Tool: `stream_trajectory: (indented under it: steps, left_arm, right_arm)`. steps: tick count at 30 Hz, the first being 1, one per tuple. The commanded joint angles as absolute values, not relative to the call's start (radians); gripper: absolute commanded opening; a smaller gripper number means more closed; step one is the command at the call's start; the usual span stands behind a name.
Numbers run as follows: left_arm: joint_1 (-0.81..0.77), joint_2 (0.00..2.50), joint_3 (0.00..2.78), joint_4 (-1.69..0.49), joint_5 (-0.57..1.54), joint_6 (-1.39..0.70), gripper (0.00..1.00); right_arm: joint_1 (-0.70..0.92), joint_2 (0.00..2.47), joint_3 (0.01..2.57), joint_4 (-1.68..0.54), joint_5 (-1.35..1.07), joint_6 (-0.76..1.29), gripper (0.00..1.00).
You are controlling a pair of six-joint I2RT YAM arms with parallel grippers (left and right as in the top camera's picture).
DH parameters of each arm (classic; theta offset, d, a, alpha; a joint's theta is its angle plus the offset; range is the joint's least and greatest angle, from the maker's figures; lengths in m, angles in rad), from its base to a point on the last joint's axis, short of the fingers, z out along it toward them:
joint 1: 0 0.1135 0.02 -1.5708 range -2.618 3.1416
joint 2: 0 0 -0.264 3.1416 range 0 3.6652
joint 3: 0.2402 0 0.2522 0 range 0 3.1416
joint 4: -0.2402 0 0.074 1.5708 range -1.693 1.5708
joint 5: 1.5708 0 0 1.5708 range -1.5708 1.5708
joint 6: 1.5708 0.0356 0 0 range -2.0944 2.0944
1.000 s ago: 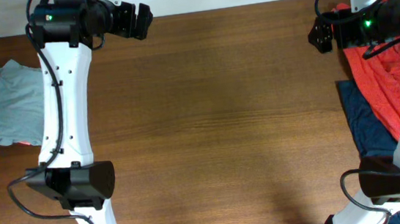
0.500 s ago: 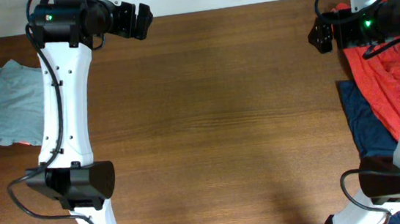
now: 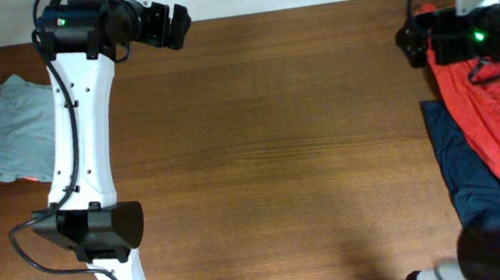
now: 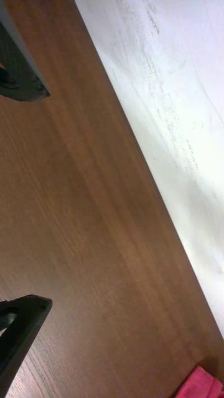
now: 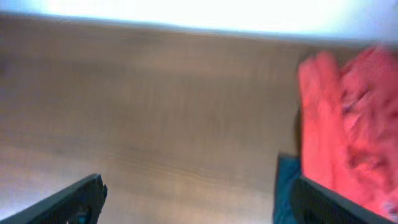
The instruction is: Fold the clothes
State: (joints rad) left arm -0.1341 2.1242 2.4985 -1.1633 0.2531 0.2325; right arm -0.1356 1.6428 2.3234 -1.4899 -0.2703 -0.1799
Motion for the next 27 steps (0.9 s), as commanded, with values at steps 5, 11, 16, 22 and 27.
stream_trajectory:
  steps: [5,11,16,22,27]
  left_arm:
    - [-0.133,2.119,2.501,-1.165,0.246,0.249,0.99]
    - [-0.133,2.119,2.501,-1.165,0.246,0.249,0.99]
    - [-0.133,2.119,2.501,-1.165,0.246,0.249,0.99]
    - [-0.133,2.119,2.501,-1.165,0.246,0.249,0.99]
    - [-0.133,2.119,2.501,-1.165,0.246,0.249,0.99]
  right_arm:
    - [-0.129,1.192,1.784,-0.956,-0.253,-0.183,0.99]
    - [-0.130,0.820,1.179,-0.478,-0.251,-0.183,0.99]
    - [-0.131,0.513,0.665,-0.176,-0.251,-0.183,0.99]
    - [-0.131,0.283,0.297,0.017,-0.251,-0.183,0.99]
    - [-0.131,0.163,0.133,0.042,-0.251,-0.183,0.99]
